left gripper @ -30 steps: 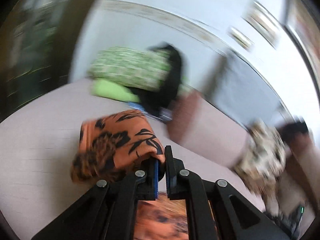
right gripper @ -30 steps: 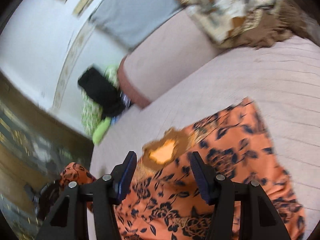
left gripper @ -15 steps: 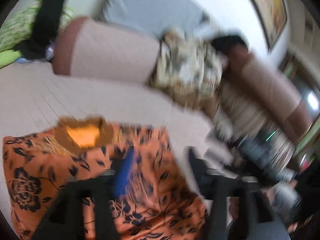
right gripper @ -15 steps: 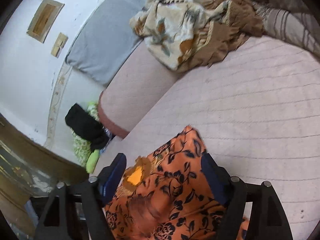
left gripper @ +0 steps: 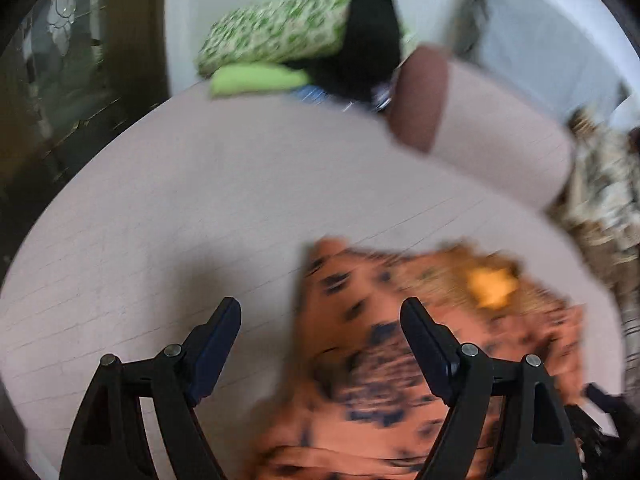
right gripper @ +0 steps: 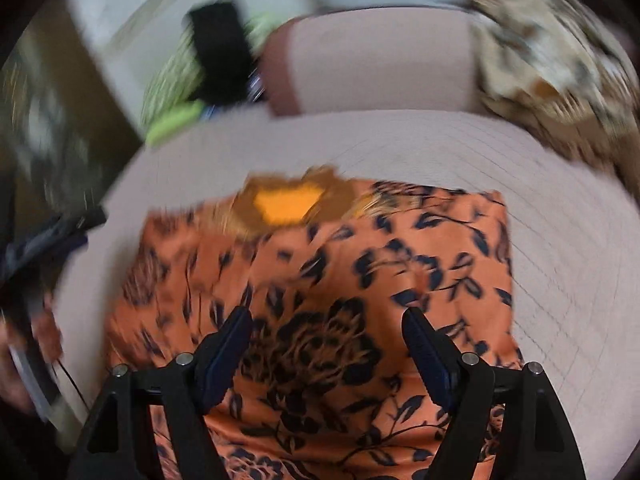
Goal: Fold small clothes
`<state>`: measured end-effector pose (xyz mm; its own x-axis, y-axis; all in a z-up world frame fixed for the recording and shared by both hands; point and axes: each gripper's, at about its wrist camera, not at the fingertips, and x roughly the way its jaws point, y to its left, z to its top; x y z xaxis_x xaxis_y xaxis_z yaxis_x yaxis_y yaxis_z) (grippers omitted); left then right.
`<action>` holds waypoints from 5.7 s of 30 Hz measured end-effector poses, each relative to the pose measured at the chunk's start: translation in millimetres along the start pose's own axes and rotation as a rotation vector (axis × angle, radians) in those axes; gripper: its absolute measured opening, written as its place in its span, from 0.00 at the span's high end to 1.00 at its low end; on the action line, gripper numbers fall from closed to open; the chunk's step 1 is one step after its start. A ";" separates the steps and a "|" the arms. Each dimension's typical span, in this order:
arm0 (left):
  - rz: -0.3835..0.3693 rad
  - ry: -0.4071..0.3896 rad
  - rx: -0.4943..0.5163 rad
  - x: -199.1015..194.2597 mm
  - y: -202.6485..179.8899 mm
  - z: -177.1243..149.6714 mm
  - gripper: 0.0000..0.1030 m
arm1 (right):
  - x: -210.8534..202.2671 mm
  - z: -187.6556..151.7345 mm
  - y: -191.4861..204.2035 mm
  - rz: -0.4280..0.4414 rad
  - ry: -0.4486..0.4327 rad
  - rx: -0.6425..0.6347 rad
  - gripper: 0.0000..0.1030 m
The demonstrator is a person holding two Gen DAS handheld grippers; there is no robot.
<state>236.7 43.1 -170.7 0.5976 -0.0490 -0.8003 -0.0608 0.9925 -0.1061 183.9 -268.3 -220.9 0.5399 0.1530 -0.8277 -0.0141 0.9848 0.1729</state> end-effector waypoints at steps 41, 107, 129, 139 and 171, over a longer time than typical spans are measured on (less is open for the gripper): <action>0.089 0.084 0.337 31.5 -87.6 -81.7 0.20 | 16.5 -19.4 -84.4 -0.080 0.040 0.363 0.42; -0.127 0.256 -0.061 -103.1 112.0 -258.8 0.32 | -115.8 -245.7 -110.7 0.055 0.198 0.446 0.30; -0.223 0.361 -0.109 -82.4 115.2 -272.8 0.29 | -94.4 -249.7 -81.9 -0.092 0.275 0.387 0.24; -0.260 0.368 -0.085 -87.8 112.2 -273.5 0.67 | -99.6 -254.3 -83.5 -0.081 0.245 0.363 0.85; -0.352 0.462 -0.081 -81.3 125.2 -270.6 0.78 | -82.7 -253.3 -100.3 -0.014 0.333 0.400 0.78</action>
<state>-35.9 141.0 -278.6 0.1839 -0.4363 -0.8808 0.0066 0.8966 -0.4427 -72.5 -359.0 -305.0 0.2395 0.2217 -0.9452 0.3494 0.8887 0.2970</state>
